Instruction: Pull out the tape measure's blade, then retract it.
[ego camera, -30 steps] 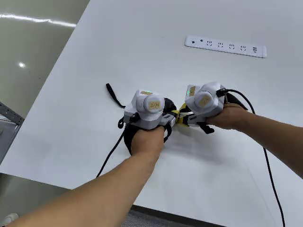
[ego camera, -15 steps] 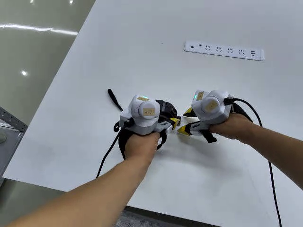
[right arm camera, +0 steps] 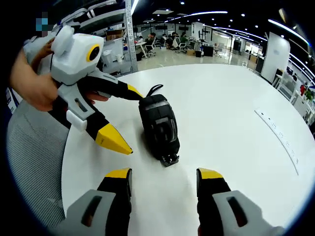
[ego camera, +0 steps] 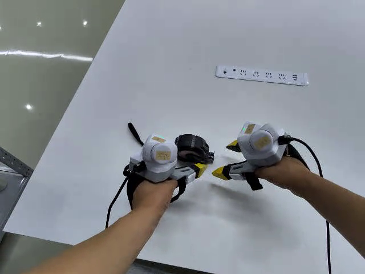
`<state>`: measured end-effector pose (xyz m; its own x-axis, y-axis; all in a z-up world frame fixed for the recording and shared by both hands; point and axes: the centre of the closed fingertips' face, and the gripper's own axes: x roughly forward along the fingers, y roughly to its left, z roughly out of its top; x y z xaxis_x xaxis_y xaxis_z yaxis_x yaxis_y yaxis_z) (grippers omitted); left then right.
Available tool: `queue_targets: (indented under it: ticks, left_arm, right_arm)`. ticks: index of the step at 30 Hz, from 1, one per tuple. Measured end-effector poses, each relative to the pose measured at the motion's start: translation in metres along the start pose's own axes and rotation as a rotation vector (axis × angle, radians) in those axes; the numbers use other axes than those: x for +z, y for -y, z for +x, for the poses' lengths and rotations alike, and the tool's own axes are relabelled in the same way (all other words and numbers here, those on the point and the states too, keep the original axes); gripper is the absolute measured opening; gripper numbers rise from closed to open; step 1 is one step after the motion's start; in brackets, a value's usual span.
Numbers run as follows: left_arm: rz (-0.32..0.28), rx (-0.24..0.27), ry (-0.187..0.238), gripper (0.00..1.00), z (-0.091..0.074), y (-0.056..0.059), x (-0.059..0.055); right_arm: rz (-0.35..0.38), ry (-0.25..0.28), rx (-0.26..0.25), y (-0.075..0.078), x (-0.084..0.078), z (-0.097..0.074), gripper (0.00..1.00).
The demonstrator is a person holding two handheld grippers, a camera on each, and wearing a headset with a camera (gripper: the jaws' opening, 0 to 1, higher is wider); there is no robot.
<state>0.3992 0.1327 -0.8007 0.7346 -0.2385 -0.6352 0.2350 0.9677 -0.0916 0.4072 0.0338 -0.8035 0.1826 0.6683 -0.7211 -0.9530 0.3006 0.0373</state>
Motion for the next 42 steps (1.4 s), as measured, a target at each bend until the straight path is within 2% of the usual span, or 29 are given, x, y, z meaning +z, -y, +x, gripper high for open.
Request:
queue_targets:
  ticks: [4, 10, 16, 33, 39, 42]
  left_arm:
    - [0.007, -0.013, -0.013, 0.85, -0.007, -0.001, -0.004]
    - [0.028, -0.028, -0.013, 0.87, -0.021, -0.001, -0.006]
    - [0.053, -0.049, -0.011, 0.91, -0.035, 0.0, -0.008]
    - [0.112, -0.083, 0.016, 0.99, -0.075, 0.006, -0.008]
    - [0.12, -0.086, 0.026, 1.0, -0.089, 0.008, -0.007]
    - [0.127, -0.096, 0.004, 1.0, -0.095, 0.01, -0.012]
  right_arm:
    - [0.05, 0.027, -0.022, -0.003, 0.001, -0.012, 0.54]
    - [0.148, 0.082, -0.072, -0.006, -0.001, -0.032, 0.6]
    - [0.208, 0.127, -0.112, -0.014, -0.002, -0.055, 0.65]
    - [0.267, 0.207, -0.194, -0.04, 0.006, -0.104, 0.79]
    - [0.284, 0.213, -0.213, -0.046, 0.003, -0.121, 0.85]
    - [0.305, 0.227, -0.242, -0.046, 0.0, -0.134, 0.88]
